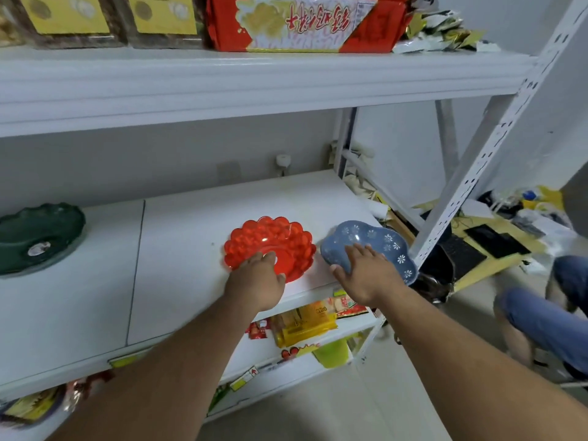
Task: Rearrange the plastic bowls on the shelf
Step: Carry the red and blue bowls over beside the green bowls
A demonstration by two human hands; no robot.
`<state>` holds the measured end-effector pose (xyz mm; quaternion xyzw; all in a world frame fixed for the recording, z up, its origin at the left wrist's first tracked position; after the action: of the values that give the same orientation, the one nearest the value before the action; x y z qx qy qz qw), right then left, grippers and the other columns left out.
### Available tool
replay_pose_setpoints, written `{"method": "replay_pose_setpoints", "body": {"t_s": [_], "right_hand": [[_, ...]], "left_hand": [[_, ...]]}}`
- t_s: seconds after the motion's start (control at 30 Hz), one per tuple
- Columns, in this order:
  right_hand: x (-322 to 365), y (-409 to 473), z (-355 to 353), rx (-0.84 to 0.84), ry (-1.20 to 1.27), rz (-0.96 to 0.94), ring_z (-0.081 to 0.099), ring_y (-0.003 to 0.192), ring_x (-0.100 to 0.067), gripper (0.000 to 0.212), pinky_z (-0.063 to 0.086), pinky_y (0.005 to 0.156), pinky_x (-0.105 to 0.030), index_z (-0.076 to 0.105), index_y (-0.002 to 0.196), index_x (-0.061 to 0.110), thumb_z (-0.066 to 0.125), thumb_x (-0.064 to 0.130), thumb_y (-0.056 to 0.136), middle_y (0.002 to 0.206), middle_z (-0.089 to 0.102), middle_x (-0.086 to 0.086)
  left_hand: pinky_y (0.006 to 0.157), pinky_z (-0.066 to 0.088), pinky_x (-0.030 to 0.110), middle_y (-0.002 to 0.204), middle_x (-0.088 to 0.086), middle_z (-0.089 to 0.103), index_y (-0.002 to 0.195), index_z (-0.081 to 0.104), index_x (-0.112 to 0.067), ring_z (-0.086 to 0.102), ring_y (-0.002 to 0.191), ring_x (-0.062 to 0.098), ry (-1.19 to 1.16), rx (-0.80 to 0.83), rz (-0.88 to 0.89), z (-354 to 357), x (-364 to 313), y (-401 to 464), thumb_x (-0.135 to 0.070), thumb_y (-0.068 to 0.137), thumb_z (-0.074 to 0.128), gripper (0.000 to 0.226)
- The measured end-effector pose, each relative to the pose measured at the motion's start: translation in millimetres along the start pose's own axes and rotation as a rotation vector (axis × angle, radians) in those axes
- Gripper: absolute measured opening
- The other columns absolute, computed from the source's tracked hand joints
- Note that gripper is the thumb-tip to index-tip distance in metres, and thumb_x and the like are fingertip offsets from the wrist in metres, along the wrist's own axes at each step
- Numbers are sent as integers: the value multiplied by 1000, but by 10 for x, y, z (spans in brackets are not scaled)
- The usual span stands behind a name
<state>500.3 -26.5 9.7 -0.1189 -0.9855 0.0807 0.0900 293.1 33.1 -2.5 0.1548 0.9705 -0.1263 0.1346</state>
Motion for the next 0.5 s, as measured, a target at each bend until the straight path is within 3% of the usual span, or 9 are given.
{"method": "replay_pose_setpoints", "body": {"t_s": [0.17,0.27,0.37,0.5], "right_hand": [[-444,34,45,16,36,8,17,153,-30,74,18,123,-45,22,158,13,30,57,99,166,22,-11],[-755,59,88,-29,55,4,33,147,-30,69,29,118,-42,35,152,14,36,55,97,160,37,-11],[-966,26,37,-176,53,-41,58,115,-33,49,48,93,-41,57,124,16,48,49,90,127,64,-9],[-1281,-105,10,-390,294,7,62,86,-33,22,48,71,-38,65,90,13,61,34,87,90,67,-10]], "left_hand": [[112,36,47,163,2,27,155,26,-25,29,148,31,-26,-59,-73,68,-182,94,-48,99,40,62],[109,39,45,159,1,36,152,33,-24,37,143,31,-40,-125,-131,139,-268,63,-47,98,43,59],[104,45,44,150,1,48,145,41,-27,51,132,29,-73,-226,-225,156,-239,-2,-47,97,45,52],[105,43,49,146,6,50,143,41,-23,50,131,32,-85,-313,-397,235,-17,-93,-50,96,42,55]]}}
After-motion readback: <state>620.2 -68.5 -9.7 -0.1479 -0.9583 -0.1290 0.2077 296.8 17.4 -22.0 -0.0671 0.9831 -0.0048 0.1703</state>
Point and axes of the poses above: each hand's wrist, its own y-axis towards the middle knuckle, its own z-axis out of the palm, x = y × z, the point moved 9 cm from there along y, towards the middle knuckle
